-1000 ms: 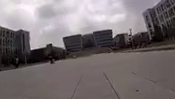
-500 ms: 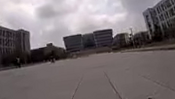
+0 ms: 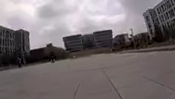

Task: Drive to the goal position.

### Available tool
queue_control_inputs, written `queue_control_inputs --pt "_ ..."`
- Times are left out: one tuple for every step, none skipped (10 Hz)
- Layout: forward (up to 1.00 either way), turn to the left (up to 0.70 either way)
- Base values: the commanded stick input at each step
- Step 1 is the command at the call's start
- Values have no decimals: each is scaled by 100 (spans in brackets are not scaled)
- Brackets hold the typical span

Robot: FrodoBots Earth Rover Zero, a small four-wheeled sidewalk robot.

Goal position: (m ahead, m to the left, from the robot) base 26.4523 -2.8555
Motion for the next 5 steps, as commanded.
queue_control_inputs --pt "60 0" --pt "60 0" --pt "60 0" --pt "60 0" --pt "60 0"
